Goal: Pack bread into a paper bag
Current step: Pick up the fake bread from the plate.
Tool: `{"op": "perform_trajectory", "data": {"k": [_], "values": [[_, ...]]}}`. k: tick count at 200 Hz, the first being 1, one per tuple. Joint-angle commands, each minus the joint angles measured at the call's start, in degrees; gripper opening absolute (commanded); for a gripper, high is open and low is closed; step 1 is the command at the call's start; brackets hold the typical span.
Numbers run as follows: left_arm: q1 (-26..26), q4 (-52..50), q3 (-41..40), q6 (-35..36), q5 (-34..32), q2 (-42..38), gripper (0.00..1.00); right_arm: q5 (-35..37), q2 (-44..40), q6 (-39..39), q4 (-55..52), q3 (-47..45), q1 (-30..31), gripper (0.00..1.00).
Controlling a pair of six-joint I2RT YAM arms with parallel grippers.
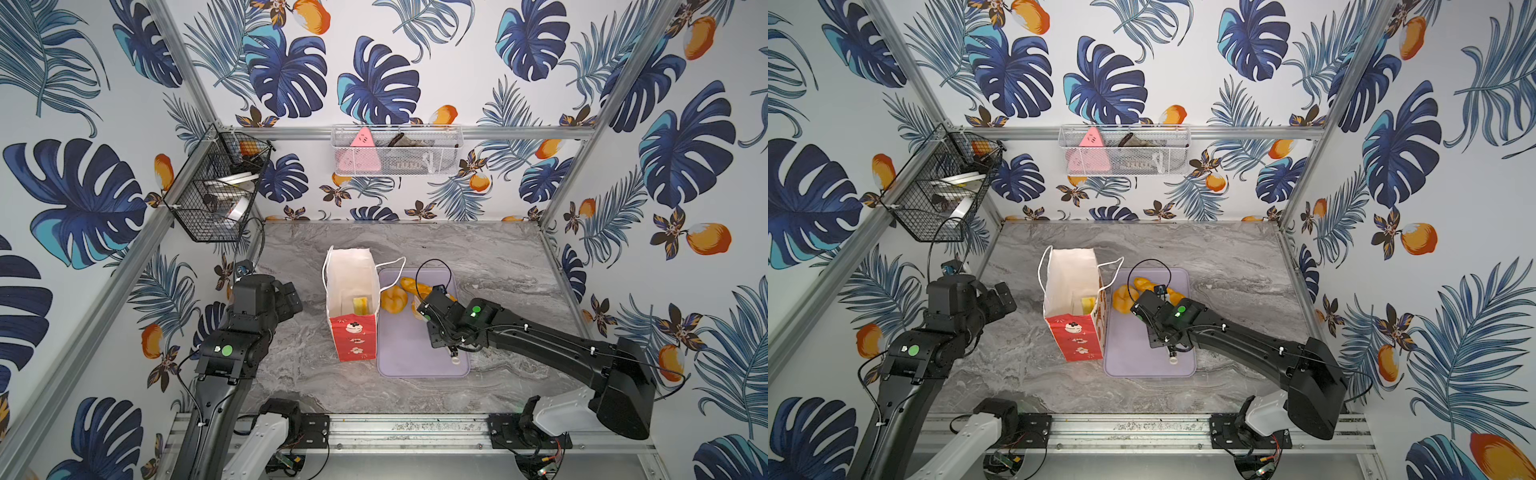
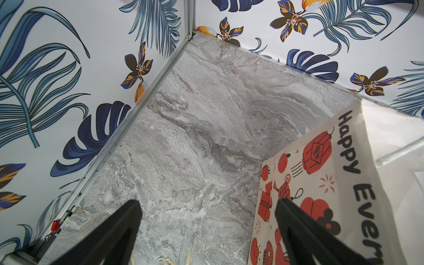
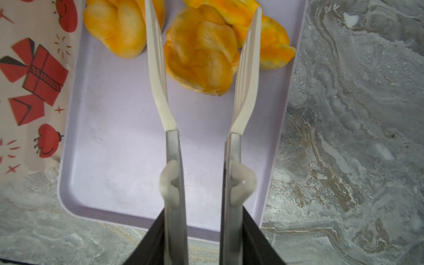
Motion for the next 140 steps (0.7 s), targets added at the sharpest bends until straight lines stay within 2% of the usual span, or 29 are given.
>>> {"op": "perform_trajectory", "data": {"k": [1,64,140], "values": [[0.10,0.58,-0.02,0.31,-0.75,0.05,0.99,-0.80,1.04,-3.08,1.51,1.16,-1.05,0.47],[0.10,0.83,0.14,0.70,-1.05,0.41,0.99,-3.68,-0.87,-6.18,0.91,1.12,-7.08,0.50],[0.10,1.62,-0.09,0.73,-1.06,1.02,0.99,-9.76,2.00,-5.30,1.17,-1.67,-7.59,0.51]]}}
